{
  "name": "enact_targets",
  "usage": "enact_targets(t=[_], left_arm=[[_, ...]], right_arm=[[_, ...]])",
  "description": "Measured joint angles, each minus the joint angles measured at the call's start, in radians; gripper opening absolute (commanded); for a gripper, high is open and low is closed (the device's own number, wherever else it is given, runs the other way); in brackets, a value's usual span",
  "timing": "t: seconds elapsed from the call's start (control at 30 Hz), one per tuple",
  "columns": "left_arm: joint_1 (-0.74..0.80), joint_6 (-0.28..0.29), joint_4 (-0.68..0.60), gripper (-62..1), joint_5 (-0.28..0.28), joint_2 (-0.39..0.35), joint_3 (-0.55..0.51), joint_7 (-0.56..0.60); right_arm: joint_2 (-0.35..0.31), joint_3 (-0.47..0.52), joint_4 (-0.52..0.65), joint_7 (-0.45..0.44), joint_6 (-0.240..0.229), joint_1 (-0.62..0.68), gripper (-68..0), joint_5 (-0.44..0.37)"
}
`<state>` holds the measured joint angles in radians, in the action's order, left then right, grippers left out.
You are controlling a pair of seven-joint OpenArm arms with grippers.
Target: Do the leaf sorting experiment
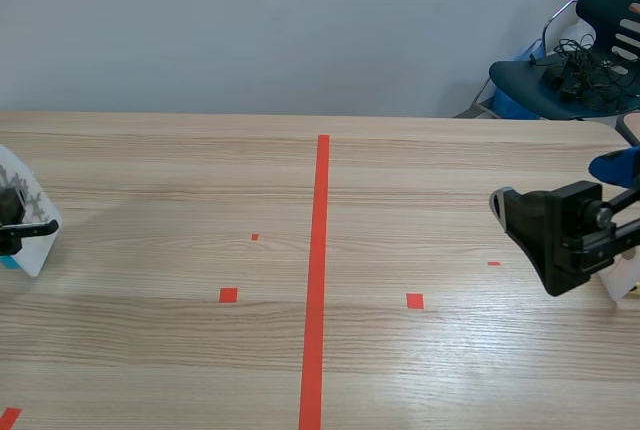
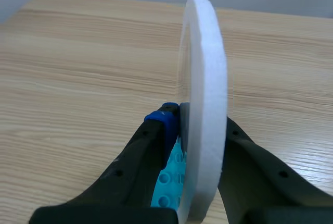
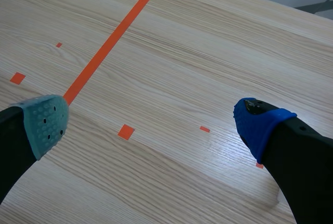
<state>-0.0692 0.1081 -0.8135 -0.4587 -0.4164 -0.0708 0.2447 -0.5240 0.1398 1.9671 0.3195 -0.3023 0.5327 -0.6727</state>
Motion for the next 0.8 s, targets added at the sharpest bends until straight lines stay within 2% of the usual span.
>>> enact_targets(t=[0.1, 0.13, 0.2, 0.33, 0.37, 0.47, 0.6, 0.67, 0.73, 0.8], left_arm=[[-0.02, 0.0, 0.051, -56.0, -0.014, -0.002, 0.0, 0.03], [-0.02, 0.0, 0.059, -53.4, -0.014, -0.005, 0.0, 0.029], [-0.018, 0.007, 0.065, -44.9, -0.014, -0.011, 0.0, 0.028], [-0.013, 0.016, 0.058, -19.7, -0.014, -0.028, 0.005, 0.026], [-0.012, 0.016, 0.055, -15.0, -0.014, -0.034, 0.005, 0.026], [-0.008, 0.016, 0.023, -9.6, -0.014, -0.065, 0.006, 0.021], [0.03, 0.016, -0.137, -9.6, -0.028, -0.147, 0.006, -0.049], [0.067, 0.016, -0.274, -5.5, -0.064, -0.195, -0.003, -0.106], [0.11, 0.022, -0.425, 1.4, -0.07, -0.227, -0.031, -0.148], [0.15, 0.057, -0.57, 1.4, -0.07, -0.247, -0.06, -0.18]], right_arm=[[0.0, 0.0, 0.0, 0.0, 0.0, 0.0, 0.4, 0.0], [0.0, 0.0, 0.0, 0.0, 0.0, 0.0, 0.4, 0.0], [0.0, 0.0, 0.0, 0.0, 0.0, 0.0, 0.4, 0.0], [0.0, 0.0, 0.0, 0.0, 0.0, 0.0, 0.4, 0.0], [0.0, 0.0, 0.0, 0.0, 0.0, 0.0, 0.4, 0.0], [0.0, 0.0, 0.0, 0.0, 0.0, 0.0, 0.4, 0.0], [0.0, 0.0, 0.0, 0.0, 0.0, 0.0, 0.4, 0.0], [0.0, 0.0, 0.0, 0.0, 0.0, 0.0, 0.4, 0.0], [0.0, 0.0, 0.0, 0.0, 0.0, 0.0, 0.4, 0.0], [0.0, 0.0, 0.0, 0.0, 0.0, 0.0, 0.4, 0.0]])
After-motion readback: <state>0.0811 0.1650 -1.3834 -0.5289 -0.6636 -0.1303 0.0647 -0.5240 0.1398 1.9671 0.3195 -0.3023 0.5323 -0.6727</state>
